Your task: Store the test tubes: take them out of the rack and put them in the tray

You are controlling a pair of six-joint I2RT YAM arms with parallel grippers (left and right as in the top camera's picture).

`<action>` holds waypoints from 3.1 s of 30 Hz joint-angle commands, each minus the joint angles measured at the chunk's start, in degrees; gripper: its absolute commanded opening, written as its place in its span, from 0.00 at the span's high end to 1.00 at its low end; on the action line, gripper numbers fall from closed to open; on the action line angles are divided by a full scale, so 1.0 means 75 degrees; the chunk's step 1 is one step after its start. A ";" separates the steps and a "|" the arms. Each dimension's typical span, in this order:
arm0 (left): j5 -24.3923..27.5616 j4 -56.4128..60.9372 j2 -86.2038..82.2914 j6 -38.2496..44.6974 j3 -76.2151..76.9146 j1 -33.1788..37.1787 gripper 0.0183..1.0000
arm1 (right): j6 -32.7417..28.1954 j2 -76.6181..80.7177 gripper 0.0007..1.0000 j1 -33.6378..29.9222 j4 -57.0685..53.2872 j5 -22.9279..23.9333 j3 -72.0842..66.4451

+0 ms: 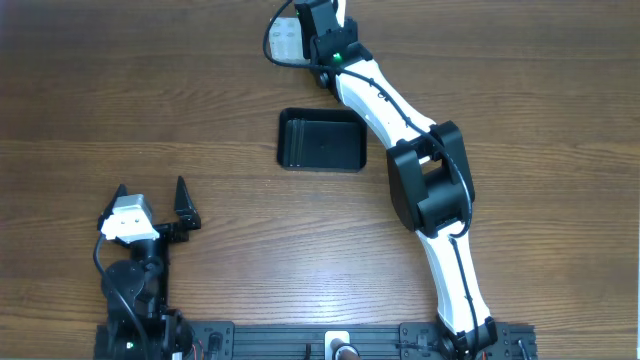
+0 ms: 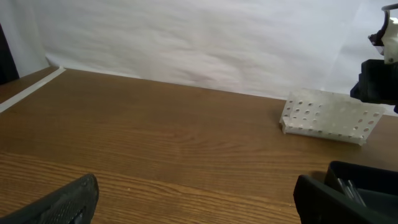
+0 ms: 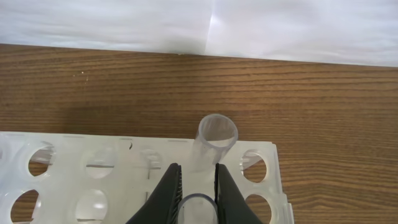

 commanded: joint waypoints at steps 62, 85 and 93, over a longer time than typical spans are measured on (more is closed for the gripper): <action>0.0070 0.0003 -0.0047 0.0137 -0.0032 0.0020 0.00 | 0.2460 -0.2002 0.99 0.0318 -0.7522 -0.2789 0.0160; 0.0070 0.0003 -0.0047 0.0137 -0.0032 0.0020 0.00 | 0.2463 -0.1177 0.99 -0.0050 -0.7187 -0.2856 0.0160; 0.0070 0.0003 -0.0047 0.0137 -0.0032 0.0020 0.00 | 0.2463 -0.0819 0.99 -0.0085 -0.7140 -0.2873 0.0160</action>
